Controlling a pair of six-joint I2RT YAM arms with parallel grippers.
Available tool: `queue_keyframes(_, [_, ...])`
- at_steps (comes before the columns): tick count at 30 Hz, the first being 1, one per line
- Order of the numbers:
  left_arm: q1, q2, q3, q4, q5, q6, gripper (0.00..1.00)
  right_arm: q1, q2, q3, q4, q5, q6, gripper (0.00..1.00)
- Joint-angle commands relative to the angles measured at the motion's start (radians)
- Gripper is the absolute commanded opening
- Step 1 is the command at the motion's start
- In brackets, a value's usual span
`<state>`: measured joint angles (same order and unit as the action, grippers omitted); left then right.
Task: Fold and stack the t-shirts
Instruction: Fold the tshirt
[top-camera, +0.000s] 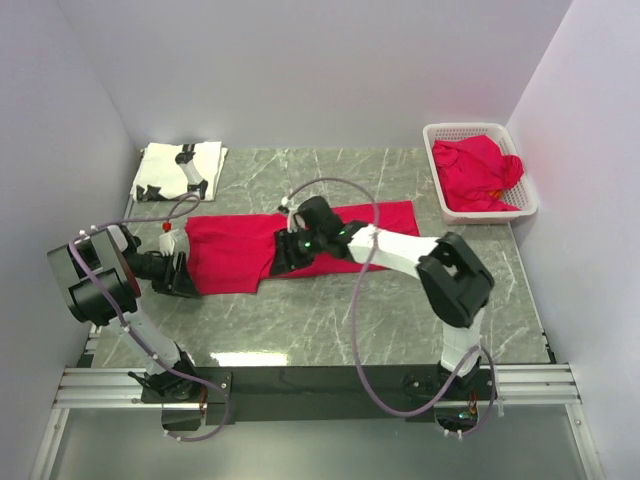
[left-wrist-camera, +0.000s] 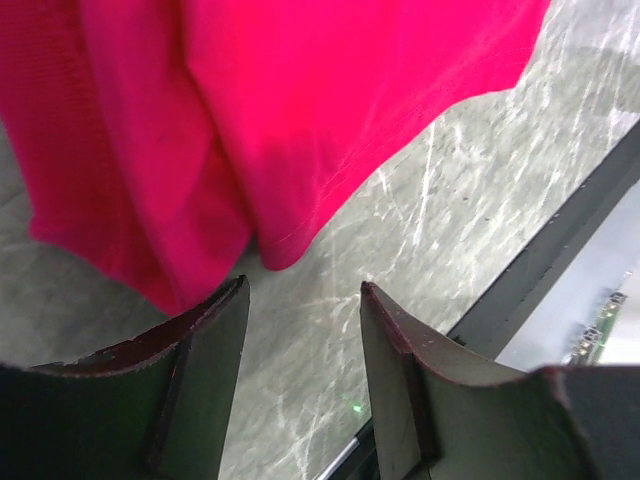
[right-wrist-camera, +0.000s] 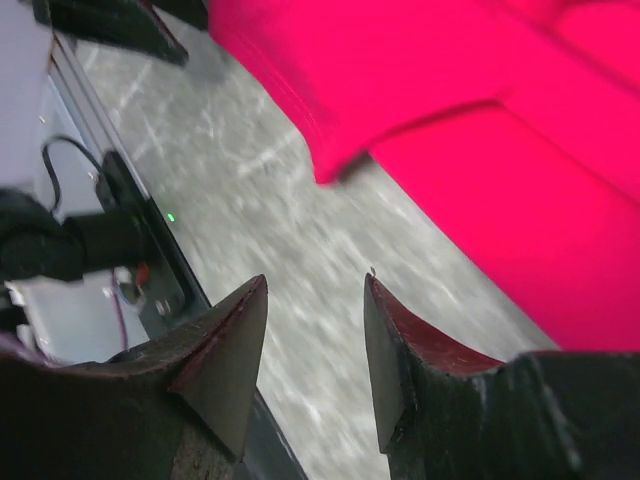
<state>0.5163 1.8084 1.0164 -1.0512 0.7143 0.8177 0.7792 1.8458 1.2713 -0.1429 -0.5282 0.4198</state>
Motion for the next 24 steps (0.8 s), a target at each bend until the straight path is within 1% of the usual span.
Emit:
queue_keyframes(1, [-0.016, 0.006, -0.013, 0.057, 0.017, -0.043, 0.54, 0.072, 0.076, 0.01, 0.193, 0.032, 0.168, 0.51])
queue_keyframes(2, [-0.019, 0.006, -0.027, 0.068, 0.005, -0.048, 0.54, 0.087, 0.088, 0.004, 0.236, 0.034, 0.195, 0.52])
queue_keyframes(3, [-0.024, 0.006, -0.033, 0.088, -0.001, -0.051, 0.54, 0.103, 0.101, 0.003, 0.244, 0.039, 0.204, 0.54])
queue_keyframes(5, [-0.032, 0.003, -0.045, 0.112, -0.012, -0.068, 0.53, 0.135, 0.131, 0.042, 0.192, 0.092, 0.167, 0.56])
queue_keyframes(7, [-0.035, -0.001, -0.061, 0.152, -0.022, -0.089, 0.53, 0.135, 0.156, 0.054, 0.192, 0.109, 0.169, 0.59])
queue_keyframes(11, [-0.048, 0.014, -0.068, 0.16, -0.019, -0.084, 0.48, 0.144, 0.23, 0.12, 0.151, 0.071, 0.168, 0.59])
queue_keyframes(13, [-0.052, 0.016, -0.07, 0.157, -0.018, -0.08, 0.46, 0.155, 0.26, 0.16, 0.122, 0.079, 0.152, 0.58])
queue_keyframes(17, [-0.053, -0.004, -0.082, 0.158, -0.012, -0.065, 0.42, 0.172, 0.297, 0.189, 0.089, 0.12, 0.154, 0.58])
queue_keyframes(20, [-0.052, -0.026, -0.094, 0.165, -0.013, -0.06, 0.39, 0.172, 0.329, 0.212, 0.077, 0.114, 0.158, 0.55])
queue_keyframes(24, [-0.055, -0.023, -0.096, 0.172, -0.018, -0.069, 0.38, 0.173, 0.348, 0.229, 0.065, 0.114, 0.16, 0.52])
